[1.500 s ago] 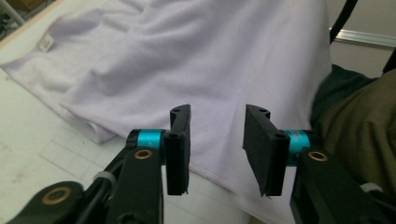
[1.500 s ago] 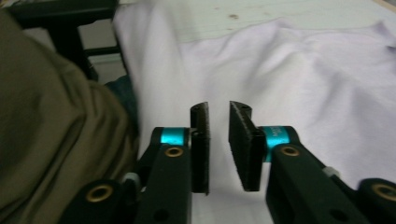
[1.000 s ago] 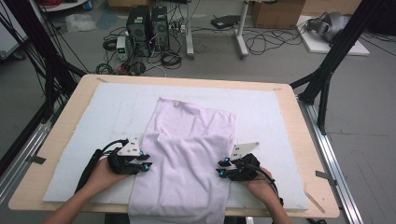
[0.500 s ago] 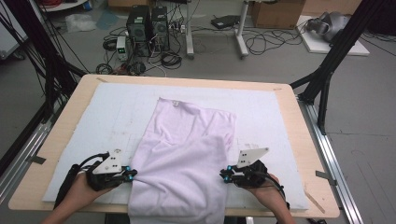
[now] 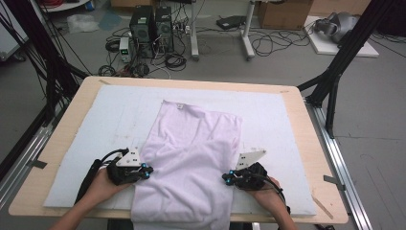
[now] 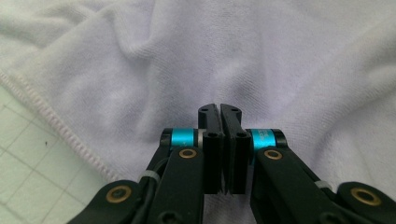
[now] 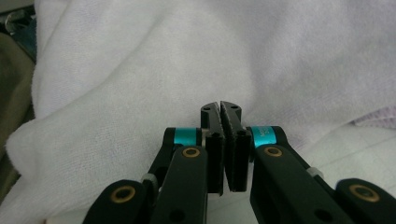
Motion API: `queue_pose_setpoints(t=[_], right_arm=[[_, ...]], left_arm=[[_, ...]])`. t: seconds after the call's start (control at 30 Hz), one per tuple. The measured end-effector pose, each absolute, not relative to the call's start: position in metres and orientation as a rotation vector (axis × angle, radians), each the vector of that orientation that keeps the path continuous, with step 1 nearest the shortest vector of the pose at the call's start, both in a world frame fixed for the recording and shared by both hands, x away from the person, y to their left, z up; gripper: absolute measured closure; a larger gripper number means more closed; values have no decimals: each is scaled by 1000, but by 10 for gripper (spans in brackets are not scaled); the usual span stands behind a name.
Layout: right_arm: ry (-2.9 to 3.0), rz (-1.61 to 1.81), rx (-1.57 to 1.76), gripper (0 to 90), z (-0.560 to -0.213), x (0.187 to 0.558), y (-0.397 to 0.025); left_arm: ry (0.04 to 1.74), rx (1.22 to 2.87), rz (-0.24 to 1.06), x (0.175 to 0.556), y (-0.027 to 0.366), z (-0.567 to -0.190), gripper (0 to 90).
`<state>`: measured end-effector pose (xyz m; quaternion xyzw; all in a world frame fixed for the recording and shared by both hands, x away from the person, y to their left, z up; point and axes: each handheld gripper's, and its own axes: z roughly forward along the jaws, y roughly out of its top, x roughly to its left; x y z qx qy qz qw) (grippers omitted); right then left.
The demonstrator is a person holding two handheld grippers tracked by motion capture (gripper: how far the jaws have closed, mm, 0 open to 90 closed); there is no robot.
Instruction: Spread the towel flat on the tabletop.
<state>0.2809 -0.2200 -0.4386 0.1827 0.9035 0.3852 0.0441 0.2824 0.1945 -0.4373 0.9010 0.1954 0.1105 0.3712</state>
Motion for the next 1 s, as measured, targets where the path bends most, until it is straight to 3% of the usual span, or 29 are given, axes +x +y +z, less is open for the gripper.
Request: queue_pose_setpoints(t=[0.3,0.53,0.6,0.67,0.77,1.0], right_arm=[[2720,1251,368,887,-393,284,-184],[2892,1085,248,880,-430,301,-125],[2871,1134,271,853,-428,302,-128],[2828,1184,309,756,-421,300,-138],[2739,1284,343,717,-406,294,-160],[2634,1312,423,753,-405,282,-204]], left_arm=[[520,2279,319,262,219,-427,876],[528,2296,304,264,217,-435,853],[536,2295,300,266,217,-436,824],[549,2290,302,268,218,-436,765],[563,2267,306,271,219,-434,687],[568,2227,308,279,220,-429,678]])
